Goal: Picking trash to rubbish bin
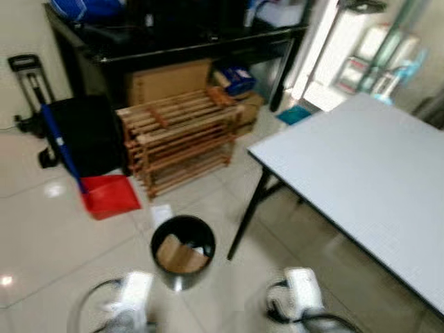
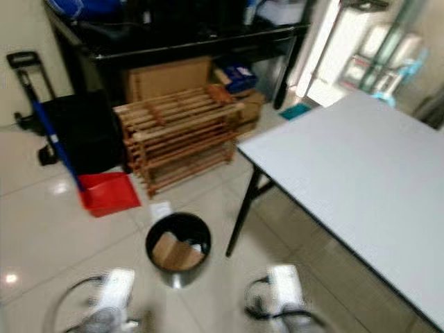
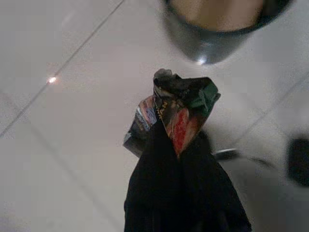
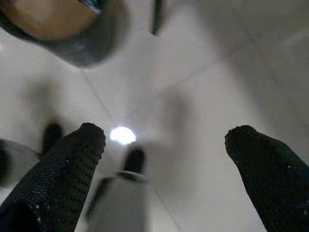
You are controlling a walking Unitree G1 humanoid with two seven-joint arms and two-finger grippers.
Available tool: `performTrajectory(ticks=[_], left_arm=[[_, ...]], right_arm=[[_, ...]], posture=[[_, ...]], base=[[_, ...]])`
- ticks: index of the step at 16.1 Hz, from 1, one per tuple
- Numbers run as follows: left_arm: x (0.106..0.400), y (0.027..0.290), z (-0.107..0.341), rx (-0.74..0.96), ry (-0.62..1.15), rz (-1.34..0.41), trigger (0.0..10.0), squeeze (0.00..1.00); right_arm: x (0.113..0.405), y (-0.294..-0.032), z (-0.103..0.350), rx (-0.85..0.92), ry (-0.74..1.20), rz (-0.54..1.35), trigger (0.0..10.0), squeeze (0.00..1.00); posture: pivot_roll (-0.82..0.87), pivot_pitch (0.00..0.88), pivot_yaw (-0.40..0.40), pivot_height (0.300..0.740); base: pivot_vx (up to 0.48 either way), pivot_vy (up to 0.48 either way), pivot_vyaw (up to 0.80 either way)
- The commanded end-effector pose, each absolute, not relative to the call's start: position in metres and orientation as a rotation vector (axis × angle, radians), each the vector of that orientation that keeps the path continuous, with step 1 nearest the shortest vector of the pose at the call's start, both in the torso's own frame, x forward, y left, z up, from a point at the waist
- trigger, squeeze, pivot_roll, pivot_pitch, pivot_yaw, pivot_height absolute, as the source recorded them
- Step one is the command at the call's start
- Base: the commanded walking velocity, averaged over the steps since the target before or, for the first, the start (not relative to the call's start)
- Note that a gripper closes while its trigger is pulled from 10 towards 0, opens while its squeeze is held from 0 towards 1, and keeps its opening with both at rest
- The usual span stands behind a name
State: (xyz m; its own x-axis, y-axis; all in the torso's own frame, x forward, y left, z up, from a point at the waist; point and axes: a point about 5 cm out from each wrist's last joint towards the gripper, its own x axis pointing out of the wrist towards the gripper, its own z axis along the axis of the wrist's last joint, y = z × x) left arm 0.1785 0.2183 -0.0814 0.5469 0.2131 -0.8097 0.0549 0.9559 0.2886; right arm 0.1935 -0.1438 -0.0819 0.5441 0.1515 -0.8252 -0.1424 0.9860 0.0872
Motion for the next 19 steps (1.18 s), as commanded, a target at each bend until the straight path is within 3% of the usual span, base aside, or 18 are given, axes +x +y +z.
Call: performTrajectory(ticks=[1,6,15,19], left_arm=[[0.1825,0.2024,-0.0823,0.277,0.977,0.062,10.0,0.0],[0.1831,0.2023,-0.0821,0.279,0.976,0.062,10.0,0.0],[0.1827,0.2024,-0.0823,0.28,0.978,0.062,10.0,0.0],[0.183,0.2015,-0.0822,0.281,0.971,0.06,10.0,0.0]], right_arm=[[0.1914,-0.1639,-0.0824,-0.023,0.993,0.131,10.0,0.0],[0.1919,-0.1628,-0.0821,-0.038,0.983,0.138,10.0,0.0],[0.1917,-0.164,-0.0823,-0.03,0.99,0.124,10.0,0.0],[0.1925,-0.1643,-0.0818,-0.031,0.987,0.129,10.0,0.0]], posture=[[-0.02,0.043,-0.131,0.74],[-0.02,0.042,-0.132,0.74],[-0.02,0.044,-0.132,0.74],[-0.02,0.046,-0.133,0.74]], base=[[0.48,0.0,0.0],[0.472,0.0,0.38],[0.469,0.0,0.0],[0.09,0.0,0.0]])
